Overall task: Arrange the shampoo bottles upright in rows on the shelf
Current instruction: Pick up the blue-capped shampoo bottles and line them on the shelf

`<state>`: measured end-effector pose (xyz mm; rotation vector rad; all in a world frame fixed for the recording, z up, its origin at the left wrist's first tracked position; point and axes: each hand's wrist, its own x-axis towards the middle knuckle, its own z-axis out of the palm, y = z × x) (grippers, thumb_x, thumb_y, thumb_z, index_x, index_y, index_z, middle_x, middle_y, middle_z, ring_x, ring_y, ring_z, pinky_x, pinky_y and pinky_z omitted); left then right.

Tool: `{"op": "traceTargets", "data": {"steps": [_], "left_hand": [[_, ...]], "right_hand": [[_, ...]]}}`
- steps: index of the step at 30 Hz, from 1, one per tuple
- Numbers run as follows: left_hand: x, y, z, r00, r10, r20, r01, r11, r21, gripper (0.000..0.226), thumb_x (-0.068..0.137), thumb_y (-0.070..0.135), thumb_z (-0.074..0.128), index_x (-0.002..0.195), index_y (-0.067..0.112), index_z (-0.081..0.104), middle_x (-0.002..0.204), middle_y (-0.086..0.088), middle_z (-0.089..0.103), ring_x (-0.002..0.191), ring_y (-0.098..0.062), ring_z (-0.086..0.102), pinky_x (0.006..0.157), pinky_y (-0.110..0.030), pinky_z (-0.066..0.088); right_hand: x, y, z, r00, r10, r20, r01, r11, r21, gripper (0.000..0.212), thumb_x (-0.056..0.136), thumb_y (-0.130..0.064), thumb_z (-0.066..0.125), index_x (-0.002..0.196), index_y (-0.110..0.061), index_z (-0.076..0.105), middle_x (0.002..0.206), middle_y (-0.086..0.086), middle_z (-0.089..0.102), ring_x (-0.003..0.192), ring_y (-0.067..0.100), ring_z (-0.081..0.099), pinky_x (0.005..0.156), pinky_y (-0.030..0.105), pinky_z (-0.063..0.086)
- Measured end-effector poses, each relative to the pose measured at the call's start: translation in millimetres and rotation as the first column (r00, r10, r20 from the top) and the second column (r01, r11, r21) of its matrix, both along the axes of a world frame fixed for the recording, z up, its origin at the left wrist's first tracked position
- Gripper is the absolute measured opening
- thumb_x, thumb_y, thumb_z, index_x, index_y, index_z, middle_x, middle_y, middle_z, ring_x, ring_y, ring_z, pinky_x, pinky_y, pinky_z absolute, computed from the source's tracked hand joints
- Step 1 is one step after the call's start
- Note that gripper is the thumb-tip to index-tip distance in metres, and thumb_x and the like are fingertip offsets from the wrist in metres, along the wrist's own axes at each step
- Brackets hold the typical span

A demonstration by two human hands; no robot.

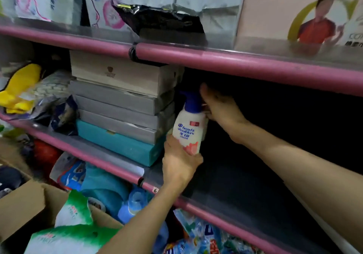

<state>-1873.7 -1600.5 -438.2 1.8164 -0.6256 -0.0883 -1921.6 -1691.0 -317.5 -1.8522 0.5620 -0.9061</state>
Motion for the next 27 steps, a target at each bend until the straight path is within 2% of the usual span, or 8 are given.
{"op": "traceTargets", "data": {"steps": [2,4,6,10,14,18,23,27], "left_hand": [[8.2,-7.5,-1.0,1.000,-0.016,0.004,0.015,1.000,0.018,0.070,0.057,0.027,0.081,0.115,0.016,0.043,0.104,-0.001,0.057,0.087,-0.021,0.061,0.074,-0.032,0.052],[13.3,-15.2,0.5,1.000,-0.013,-0.006,0.013,1.000,0.027,0.066,0.057,0.027,0.081,0.110,0.016,0.042,0.103,-0.001,0.055,0.087,-0.021,0.060,0.072,-0.031,0.051],[15.8,-20.7,1.5,1.000,-0.002,-0.005,0.002,1.000,0.020,0.065,0.059,0.028,0.082,0.108,0.016,0.041,0.103,-0.002,0.053,0.089,-0.023,0.059,0.074,-0.035,0.052],[22.3,-24.7,2.0,0.999,-0.001,0.036,0.000,1.000,0.022,0.071,0.060,0.028,0.084,0.114,0.011,0.042,0.110,-0.006,0.055,0.094,-0.027,0.059,0.080,-0.043,0.054],[26.4,-24.9,4.0,0.999,-0.010,0.040,0.010,1.000,0.013,0.071,0.060,0.028,0.084,0.115,0.010,0.043,0.112,-0.007,0.057,0.097,-0.028,0.060,0.082,-0.043,0.053],[23.9,-25.3,-1.5,1.000,0.008,0.012,-0.009,0.999,0.052,0.070,0.063,0.029,0.083,0.116,0.007,0.042,0.114,-0.011,0.055,0.100,-0.031,0.058,0.083,-0.042,0.052],[15.3,-27.1,-13.8,0.993,0.072,0.089,-0.088,0.977,0.195,0.066,0.071,0.028,0.077,0.116,0.002,0.037,0.116,-0.015,0.046,0.103,-0.037,0.055,0.079,-0.038,0.044],[19.9,-28.2,-15.0,0.991,0.087,0.105,-0.110,0.967,0.231,0.066,0.070,0.032,0.078,0.115,0.003,0.039,0.116,-0.016,0.049,0.104,-0.038,0.055,0.078,-0.037,0.042]], "right_hand": [[4.0,-26.4,2.8,0.985,-0.170,0.021,0.167,0.981,0.100,0.037,0.093,-0.040,0.054,0.116,-0.013,0.061,0.117,0.011,0.066,0.105,0.025,0.064,0.094,0.037,0.051],[6.8,-49.2,1.6,0.926,-0.327,-0.187,0.295,0.939,-0.178,0.040,0.093,-0.036,0.055,0.125,-0.013,0.058,0.128,0.009,0.060,0.119,0.026,0.056,0.096,0.025,0.042],[10.3,-57.7,-3.6,0.899,-0.297,-0.320,0.187,0.924,-0.333,0.042,0.091,-0.039,0.057,0.128,-0.019,0.057,0.132,0.003,0.058,0.121,0.020,0.053,0.086,0.018,0.038],[24.4,-55.4,-19.0,0.903,-0.181,-0.390,0.054,0.948,-0.315,0.051,0.090,-0.029,0.060,0.138,-0.017,0.045,0.139,0.007,0.051,0.122,0.022,0.051,0.092,0.023,0.043],[37.6,-49.7,-45.7,0.894,-0.201,-0.401,0.120,0.968,-0.218,0.017,0.091,-0.016,0.055,0.106,-0.009,0.055,0.117,0.013,0.062,0.091,0.019,0.056,0.069,0.026,0.047],[40.2,-50.3,-68.4,0.911,-0.199,-0.361,0.152,0.976,-0.155,0.014,0.091,-0.015,0.054,0.103,-0.008,0.057,0.112,0.013,0.063,0.097,0.024,0.061,0.079,0.033,0.052],[39.2,-52.8,-71.6,0.919,-0.203,-0.337,0.154,0.974,-0.167,0.005,0.089,-0.014,0.054,0.094,-0.013,0.054,0.098,0.006,0.060,0.088,0.020,0.059,0.066,0.025,0.044],[38.7,-53.0,-71.7,0.912,-0.218,-0.349,0.164,0.971,-0.176,0.020,0.088,-0.011,0.055,0.107,-0.006,0.059,0.111,0.013,0.064,0.100,0.027,0.062,0.073,0.029,0.048]]}}
